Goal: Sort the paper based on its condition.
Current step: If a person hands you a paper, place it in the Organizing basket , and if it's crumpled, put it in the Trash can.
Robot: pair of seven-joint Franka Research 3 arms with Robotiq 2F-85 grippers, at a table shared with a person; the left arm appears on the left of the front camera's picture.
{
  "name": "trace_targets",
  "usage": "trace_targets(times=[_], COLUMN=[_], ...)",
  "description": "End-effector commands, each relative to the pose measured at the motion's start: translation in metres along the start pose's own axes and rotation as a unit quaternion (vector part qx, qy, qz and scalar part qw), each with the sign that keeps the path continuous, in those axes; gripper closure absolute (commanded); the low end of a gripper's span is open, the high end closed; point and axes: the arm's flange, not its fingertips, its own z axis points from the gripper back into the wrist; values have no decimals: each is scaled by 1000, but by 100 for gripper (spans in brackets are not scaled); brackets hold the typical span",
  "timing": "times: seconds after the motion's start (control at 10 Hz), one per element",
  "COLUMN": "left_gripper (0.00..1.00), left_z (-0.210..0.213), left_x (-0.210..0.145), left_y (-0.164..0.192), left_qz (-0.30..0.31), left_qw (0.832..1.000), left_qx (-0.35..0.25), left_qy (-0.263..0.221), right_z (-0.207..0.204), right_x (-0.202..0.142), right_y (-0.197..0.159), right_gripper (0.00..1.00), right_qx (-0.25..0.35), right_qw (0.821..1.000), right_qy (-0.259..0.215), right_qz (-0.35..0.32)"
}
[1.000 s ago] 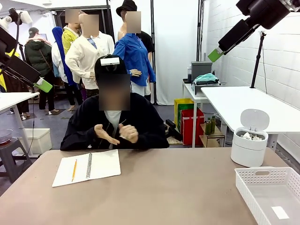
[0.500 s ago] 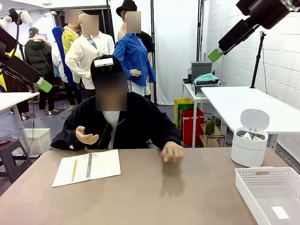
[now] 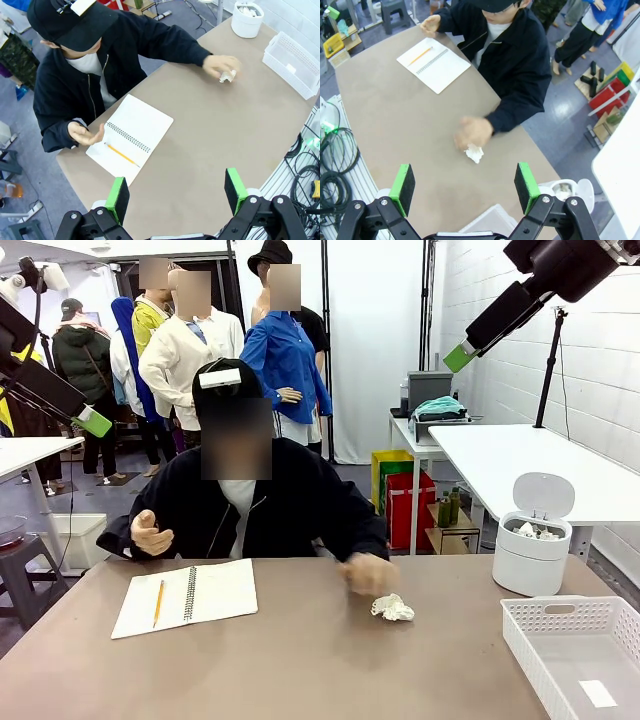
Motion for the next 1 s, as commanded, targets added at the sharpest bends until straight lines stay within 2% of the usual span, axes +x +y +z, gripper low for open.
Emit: trace_targets(times=[0.0, 0.8, 0.9], left_gripper=[0, 0, 0], left_z=[0, 0, 0], left_x=[0, 0, 0], left_y=[1, 1, 1], left_qz=[1, 1, 1], left_qw=[1000, 1000, 1000], left_qx=[1, 1, 1], left_qy=[0, 0, 0], right_z=[0, 0, -8], right_x=[-1, 0, -2], right_y=[1, 0, -3], right_gripper=[0, 0, 0], right_qx=[3, 0, 26], right_qw=[1000, 1000, 999], right_qy=[4, 0, 29], right_qz=[0, 0, -24])
